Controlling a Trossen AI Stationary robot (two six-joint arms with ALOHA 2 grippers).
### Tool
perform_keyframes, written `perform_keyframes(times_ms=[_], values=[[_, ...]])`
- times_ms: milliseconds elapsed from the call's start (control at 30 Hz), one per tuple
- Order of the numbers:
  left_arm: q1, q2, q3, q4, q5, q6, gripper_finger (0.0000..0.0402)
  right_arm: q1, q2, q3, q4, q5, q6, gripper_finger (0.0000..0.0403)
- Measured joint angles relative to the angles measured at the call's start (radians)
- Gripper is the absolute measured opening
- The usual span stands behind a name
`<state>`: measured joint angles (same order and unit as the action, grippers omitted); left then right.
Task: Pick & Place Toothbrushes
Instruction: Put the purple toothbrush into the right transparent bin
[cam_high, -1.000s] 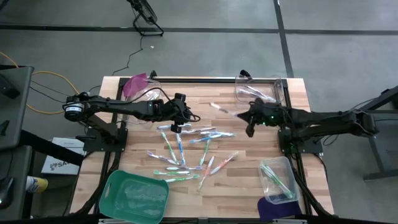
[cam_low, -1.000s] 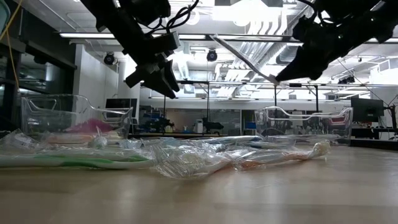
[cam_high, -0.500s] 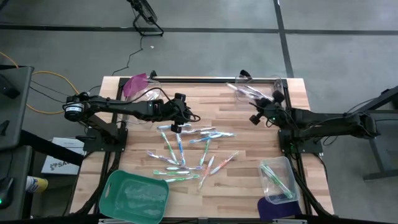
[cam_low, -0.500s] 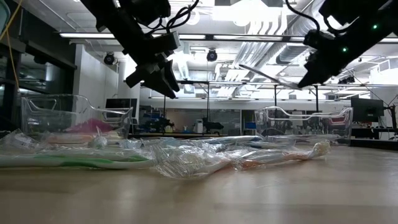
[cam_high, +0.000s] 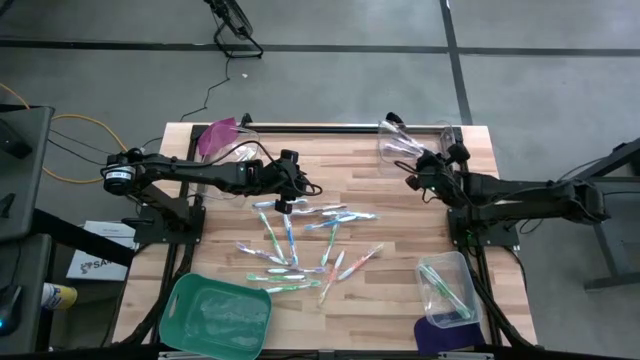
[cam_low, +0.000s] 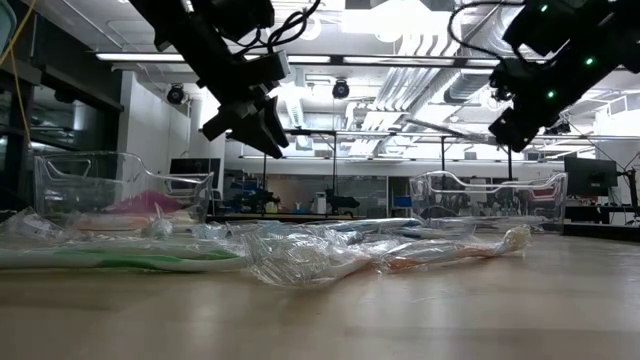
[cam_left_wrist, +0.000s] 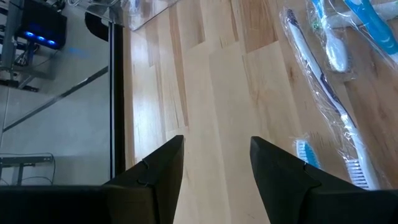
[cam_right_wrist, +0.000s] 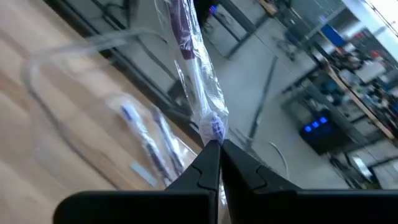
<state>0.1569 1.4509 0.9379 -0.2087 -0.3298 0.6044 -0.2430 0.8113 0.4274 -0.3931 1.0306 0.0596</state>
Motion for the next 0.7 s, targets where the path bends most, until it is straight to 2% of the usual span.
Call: perform_keyframes(times_ms=[133,233,467,700], values=[[0.000,0.000,0.000,-0.001,0.000,0.000,0.0177,-0.092,0.043,0.000,-0.006,-0.007,0.072,0.0003],[0.000,0.000,0.000,-0.001,0.000,0.000,0.0177,-0.165,0.077,0.000,-0.018,-0.060,0.102,0.0003],[0.000,0.000,0.000,-0.002,0.000,0.000,0.0177,-0.300,0.144,0.000,-0.014,-0.196,0.012,0.0003],[0.000,0.000,0.000,-0.002,0.000,0.000,0.0177,-0.354,0.196,0.000,-0.015,-0.225,-0.032,0.0003]])
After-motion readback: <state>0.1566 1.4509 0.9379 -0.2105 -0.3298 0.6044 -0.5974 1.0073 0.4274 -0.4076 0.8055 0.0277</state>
